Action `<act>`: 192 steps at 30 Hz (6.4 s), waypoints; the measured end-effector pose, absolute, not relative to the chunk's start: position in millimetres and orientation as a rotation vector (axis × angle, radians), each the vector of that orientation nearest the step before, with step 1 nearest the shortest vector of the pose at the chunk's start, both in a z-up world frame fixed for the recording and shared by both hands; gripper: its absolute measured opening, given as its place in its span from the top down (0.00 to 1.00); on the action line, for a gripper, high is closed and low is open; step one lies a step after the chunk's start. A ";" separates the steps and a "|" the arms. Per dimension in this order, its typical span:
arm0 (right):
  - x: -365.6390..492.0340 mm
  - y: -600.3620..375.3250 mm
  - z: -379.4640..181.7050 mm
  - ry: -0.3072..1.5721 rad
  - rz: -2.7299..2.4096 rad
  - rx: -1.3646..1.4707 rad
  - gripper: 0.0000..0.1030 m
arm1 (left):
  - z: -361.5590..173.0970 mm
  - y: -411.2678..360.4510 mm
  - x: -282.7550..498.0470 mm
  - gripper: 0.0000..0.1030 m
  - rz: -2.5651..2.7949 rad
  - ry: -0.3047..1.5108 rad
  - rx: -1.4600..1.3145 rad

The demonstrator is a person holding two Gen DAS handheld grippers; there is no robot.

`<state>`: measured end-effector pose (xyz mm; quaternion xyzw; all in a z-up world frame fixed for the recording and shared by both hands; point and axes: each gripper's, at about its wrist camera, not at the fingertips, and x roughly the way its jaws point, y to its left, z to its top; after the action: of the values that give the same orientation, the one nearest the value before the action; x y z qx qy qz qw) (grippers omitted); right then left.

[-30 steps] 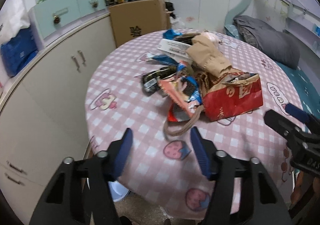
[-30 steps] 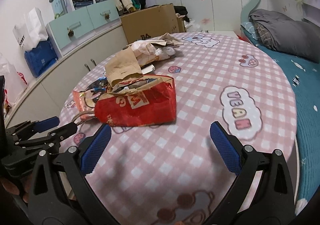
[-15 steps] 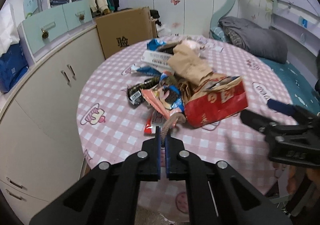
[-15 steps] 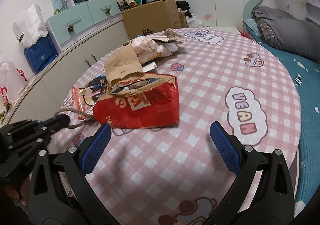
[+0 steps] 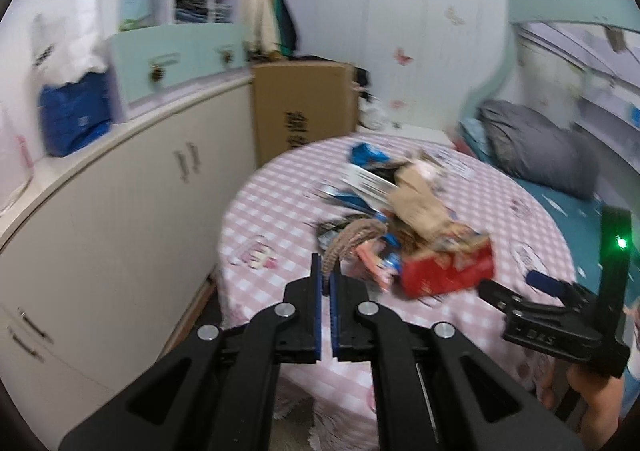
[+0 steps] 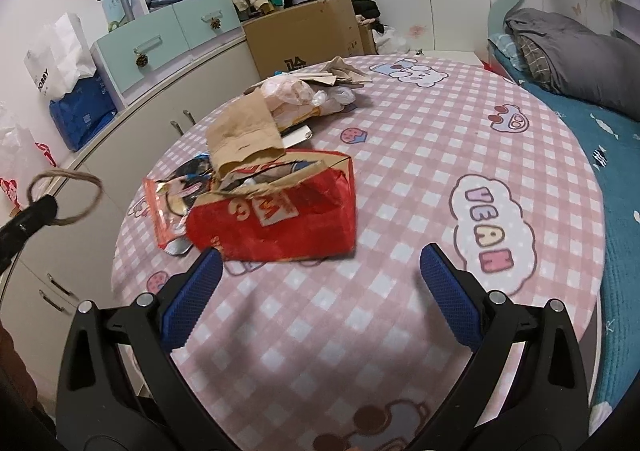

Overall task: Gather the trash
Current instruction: 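Move the right tool to the red paper bag and close on it, then carry the red paper bag with the right tool over the blue bin, then open the right tool to drop the red bag into the bin, then bring both tools back toward the table trash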

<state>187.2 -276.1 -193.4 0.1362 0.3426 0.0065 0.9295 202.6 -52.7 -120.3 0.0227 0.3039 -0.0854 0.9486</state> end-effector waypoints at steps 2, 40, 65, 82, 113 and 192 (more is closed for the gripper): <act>194.7 -278.9 -193.3 0.705 0.021 0.286 0.06 | -121.1 -50.0 208.9 0.97 -0.141 0.619 0.036; 177.9 -299.8 -185.7 0.725 0.131 0.236 0.51 | -124.1 -61.1 203.1 0.97 -0.161 0.689 0.009; 116.0 -245.8 -149.0 0.590 0.175 0.245 0.51 | -103.4 -33.7 154.8 0.97 -0.151 0.645 -0.016; 131.1 -128.3 -146.3 0.607 0.339 0.137 0.51 | -123.0 72.5 150.5 0.97 0.019 0.672 -0.099; 312.2 110.8 -418.1 1.118 0.473 0.005 0.27 | -393.7 276.9 276.4 0.97 0.243 1.197 -0.235; 100.7 -244.5 -176.1 0.512 0.014 0.374 0.23 | -137.5 -56.3 174.1 0.31 -0.106 0.760 0.035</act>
<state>100.7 -244.5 -176.1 0.1838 0.2517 0.0070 0.9502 174.1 -56.3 -137.5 0.0169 0.3708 -0.0519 0.9271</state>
